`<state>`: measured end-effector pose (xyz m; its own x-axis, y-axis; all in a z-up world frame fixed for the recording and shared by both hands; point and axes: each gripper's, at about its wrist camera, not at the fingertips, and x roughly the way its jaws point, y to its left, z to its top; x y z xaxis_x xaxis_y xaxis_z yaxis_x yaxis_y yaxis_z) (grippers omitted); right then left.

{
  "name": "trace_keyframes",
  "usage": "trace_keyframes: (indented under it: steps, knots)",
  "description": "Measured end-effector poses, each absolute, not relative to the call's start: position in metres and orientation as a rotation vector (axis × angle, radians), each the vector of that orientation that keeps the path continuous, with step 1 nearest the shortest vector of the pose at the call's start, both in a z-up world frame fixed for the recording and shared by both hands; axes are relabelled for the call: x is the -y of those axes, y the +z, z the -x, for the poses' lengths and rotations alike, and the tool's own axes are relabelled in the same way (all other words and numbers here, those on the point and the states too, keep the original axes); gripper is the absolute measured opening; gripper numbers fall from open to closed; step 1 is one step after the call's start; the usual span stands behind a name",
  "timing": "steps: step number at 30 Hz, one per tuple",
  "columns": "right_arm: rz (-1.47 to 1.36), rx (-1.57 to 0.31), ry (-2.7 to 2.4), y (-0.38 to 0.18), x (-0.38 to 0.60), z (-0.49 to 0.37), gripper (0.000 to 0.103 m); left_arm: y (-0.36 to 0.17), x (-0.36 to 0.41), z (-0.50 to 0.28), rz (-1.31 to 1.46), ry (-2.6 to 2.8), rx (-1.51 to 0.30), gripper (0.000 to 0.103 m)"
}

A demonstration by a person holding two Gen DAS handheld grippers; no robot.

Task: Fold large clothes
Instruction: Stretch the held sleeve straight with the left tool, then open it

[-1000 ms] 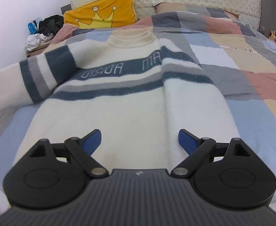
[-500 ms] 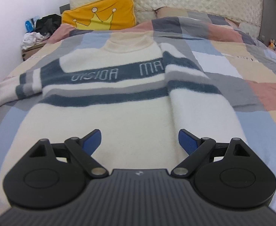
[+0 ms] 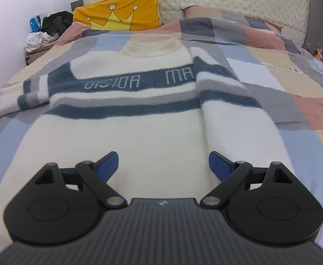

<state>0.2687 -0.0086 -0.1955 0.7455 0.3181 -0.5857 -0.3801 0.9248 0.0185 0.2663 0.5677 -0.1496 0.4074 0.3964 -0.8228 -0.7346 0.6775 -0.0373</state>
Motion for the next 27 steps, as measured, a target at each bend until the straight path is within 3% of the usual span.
trace_keyframes:
  steps: [9, 18, 24, 27]
  knots:
    - [0.096, -0.608, 0.406, -0.186, 0.009, -0.255, 0.090, -0.146, -0.502, -0.224, 0.311, 0.625, -0.888, 0.048]
    - [0.102, -0.598, 0.394, -0.186, 0.010, -0.253, 0.090, -0.209, -0.474, -0.215, 0.116, 0.588, -1.022, 0.049]
    - [0.105, -0.603, 0.383, -0.188, 0.009, -0.253, 0.090, -0.224, -0.467, -0.209, -0.036, 0.642, -1.009, 0.048]
    - [0.115, -0.605, 0.378, -0.189, 0.006, -0.252, 0.090, -0.223, -0.473, -0.204, -0.025, 0.652, -0.991, 0.022]
